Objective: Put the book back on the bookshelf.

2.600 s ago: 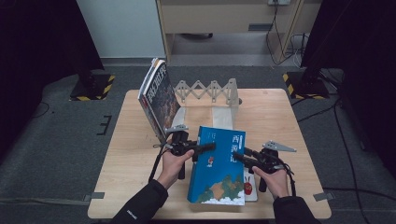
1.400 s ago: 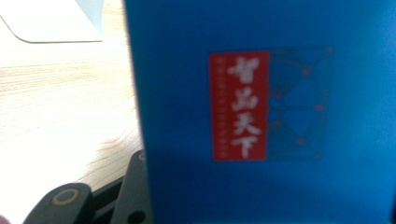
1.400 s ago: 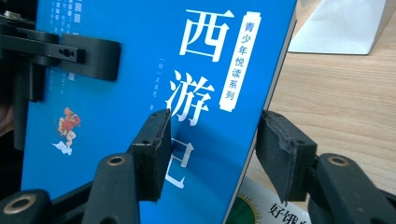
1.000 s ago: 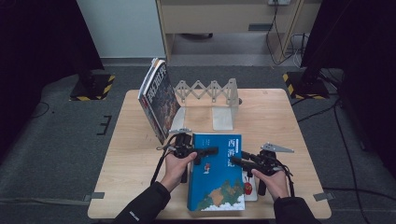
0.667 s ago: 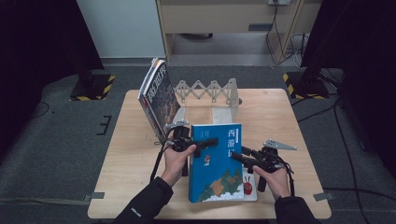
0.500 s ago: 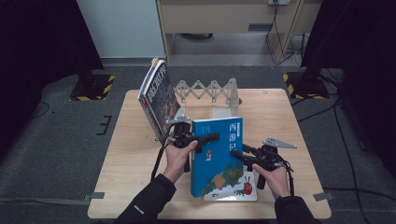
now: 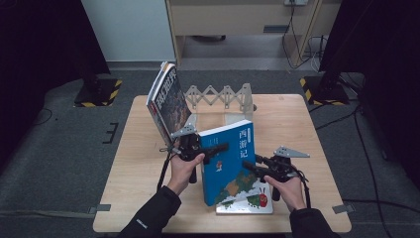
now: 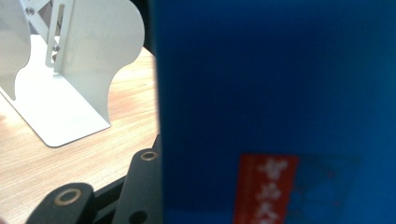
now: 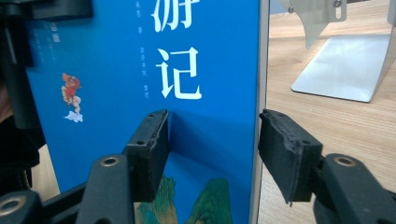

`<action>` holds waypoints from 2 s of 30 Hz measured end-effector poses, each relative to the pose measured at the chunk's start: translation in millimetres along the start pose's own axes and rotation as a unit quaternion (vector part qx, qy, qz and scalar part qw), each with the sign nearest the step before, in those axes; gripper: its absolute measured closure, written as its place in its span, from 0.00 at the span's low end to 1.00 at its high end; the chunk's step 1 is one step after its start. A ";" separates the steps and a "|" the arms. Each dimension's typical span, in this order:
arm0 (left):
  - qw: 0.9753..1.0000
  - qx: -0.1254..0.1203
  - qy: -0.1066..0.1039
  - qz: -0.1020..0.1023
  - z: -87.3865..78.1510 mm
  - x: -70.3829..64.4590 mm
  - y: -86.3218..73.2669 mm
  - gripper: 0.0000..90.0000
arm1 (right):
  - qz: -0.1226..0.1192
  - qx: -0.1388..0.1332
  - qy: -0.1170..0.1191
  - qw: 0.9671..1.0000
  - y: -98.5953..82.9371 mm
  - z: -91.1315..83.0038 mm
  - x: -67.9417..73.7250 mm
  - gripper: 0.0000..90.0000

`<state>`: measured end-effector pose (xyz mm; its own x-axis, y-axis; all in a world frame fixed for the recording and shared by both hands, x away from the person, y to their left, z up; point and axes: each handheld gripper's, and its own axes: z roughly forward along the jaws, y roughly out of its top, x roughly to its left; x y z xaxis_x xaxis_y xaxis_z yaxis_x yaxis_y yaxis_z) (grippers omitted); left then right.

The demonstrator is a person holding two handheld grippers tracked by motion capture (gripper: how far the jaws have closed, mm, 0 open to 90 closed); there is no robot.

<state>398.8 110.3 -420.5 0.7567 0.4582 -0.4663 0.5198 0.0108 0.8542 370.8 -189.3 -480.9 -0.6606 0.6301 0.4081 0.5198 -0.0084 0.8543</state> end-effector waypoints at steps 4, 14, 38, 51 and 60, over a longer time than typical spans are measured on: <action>1.000 -0.001 0.004 0.028 -2.9 -8.4 -2.5 0.66 | -0.008 0.001 -0.004 1.000 -0.1 -1.8 1.5 0.55; 0.999 -0.007 0.013 0.036 -15.2 -11.4 -15.8 0.60 | -0.022 0.000 0.003 1.000 -2.7 -1.9 5.4 0.58; 0.999 0.024 -0.029 0.014 20.6 -1.4 13.7 0.67 | 0.010 -0.054 -0.027 0.998 6.1 -15.1 -11.7 0.43; 0.998 0.000 -0.018 0.068 14.7 -11.9 -4.6 0.65 | -0.018 -0.037 -0.024 0.999 4.3 -15.0 -6.3 0.58; 0.998 0.007 0.006 0.060 3.7 -6.8 -22.8 0.62 | -0.029 -0.037 -0.018 0.999 2.2 -11.4 -2.5 0.59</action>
<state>383.3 103.7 -437.6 0.8090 0.4660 -0.3582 0.4314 -0.0569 0.9004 367.4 -199.8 -476.3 -0.6680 0.6589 0.3458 0.4385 -0.0268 0.8983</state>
